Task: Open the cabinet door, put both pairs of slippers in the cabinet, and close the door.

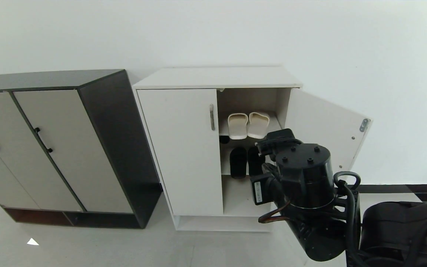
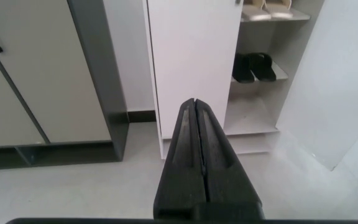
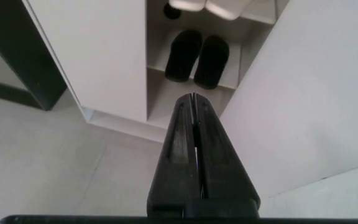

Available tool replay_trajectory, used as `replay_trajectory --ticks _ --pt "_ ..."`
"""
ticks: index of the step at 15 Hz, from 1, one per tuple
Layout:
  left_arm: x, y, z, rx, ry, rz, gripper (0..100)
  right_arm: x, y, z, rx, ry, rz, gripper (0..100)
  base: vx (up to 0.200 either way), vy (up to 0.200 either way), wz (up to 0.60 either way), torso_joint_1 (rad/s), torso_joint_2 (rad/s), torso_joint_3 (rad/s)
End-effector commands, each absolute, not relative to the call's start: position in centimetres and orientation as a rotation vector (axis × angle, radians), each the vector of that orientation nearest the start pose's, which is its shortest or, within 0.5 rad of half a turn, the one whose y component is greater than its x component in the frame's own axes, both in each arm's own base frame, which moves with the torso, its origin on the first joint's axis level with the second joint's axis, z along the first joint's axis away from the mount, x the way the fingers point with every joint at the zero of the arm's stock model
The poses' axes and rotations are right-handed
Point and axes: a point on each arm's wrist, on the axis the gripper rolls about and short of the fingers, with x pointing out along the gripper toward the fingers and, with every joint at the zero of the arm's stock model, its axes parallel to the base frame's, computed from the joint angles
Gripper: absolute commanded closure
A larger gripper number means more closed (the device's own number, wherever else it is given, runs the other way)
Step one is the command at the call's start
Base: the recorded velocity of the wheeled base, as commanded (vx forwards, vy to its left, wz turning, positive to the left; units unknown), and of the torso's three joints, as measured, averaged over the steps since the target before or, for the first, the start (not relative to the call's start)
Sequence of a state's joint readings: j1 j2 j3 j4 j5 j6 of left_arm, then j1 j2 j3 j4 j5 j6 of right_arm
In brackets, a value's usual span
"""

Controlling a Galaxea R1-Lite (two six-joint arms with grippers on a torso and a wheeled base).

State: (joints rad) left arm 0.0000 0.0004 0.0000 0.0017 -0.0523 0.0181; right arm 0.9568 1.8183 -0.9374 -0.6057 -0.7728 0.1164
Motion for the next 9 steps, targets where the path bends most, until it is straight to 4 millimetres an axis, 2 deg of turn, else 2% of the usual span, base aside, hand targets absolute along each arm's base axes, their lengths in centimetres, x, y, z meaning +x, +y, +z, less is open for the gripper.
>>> replay_trajectory --ticks 1,9 --pt "-2.28 -0.12 7.53 0.018 0.001 -0.052 100 20.61 26.53 17.77 -0.095 0.189 0.172 100 0.000 0.000 0.00 0.149 -0.46 -0.315" --pt "-2.28 -0.12 7.53 0.018 0.001 -0.052 100 20.60 26.52 17.73 -0.095 0.191 0.175 100 0.000 0.000 0.00 0.179 -0.49 -0.313"
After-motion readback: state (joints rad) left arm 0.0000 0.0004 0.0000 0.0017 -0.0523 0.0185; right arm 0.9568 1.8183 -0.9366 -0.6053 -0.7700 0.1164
